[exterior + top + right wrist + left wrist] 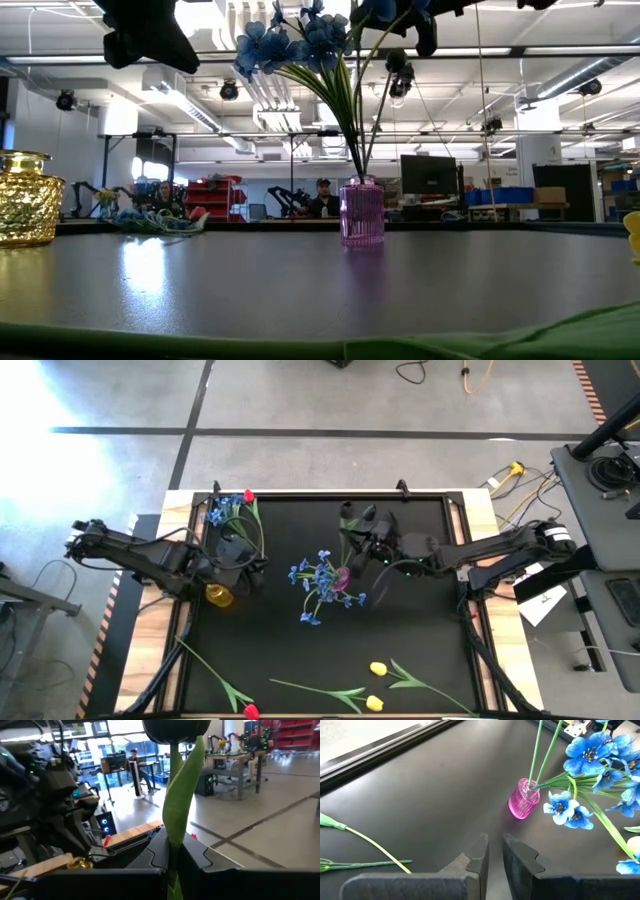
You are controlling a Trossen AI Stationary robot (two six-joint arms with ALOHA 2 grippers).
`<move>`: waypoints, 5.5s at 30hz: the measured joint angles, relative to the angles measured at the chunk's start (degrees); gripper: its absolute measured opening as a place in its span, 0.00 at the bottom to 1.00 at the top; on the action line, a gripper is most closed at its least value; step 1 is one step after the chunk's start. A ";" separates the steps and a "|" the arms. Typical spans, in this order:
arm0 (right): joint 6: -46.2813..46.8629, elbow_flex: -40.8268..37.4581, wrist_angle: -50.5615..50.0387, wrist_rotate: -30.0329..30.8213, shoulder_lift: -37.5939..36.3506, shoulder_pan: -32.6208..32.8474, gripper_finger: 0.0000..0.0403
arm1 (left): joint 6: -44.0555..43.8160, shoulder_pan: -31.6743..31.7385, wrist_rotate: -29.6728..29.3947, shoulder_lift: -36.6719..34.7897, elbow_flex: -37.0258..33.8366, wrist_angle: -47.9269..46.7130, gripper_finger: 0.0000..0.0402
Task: Sort flowers into vase by color
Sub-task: Put the black flower into the pink vase, then put the blue flowers into the pink vase
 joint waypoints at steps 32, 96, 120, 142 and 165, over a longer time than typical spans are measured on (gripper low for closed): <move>14.64 1.31 -20.71 -1.28 0.41 0.37 0.33 | -7.65 -1.14 2.61 0.36 -0.03 -6.85 0.10; 19.94 28.17 -68.91 -7.20 -3.23 7.61 0.62 | -24.07 62.76 11.93 31.99 -12.06 18.99 0.37; 14.99 35.76 -73.61 -4.16 -4.15 8.13 0.61 | -13.02 38.62 -15.49 6.31 -8.11 10.09 0.01; 12.75 35.76 -69.38 -4.60 -3.98 9.02 0.58 | 41.02 24.54 31.03 24.67 -26.37 118.81 0.01; 16.30 35.76 -69.88 -4.62 -3.82 10.64 0.58 | 33.28 28.10 45.96 54.01 -6.35 131.91 0.01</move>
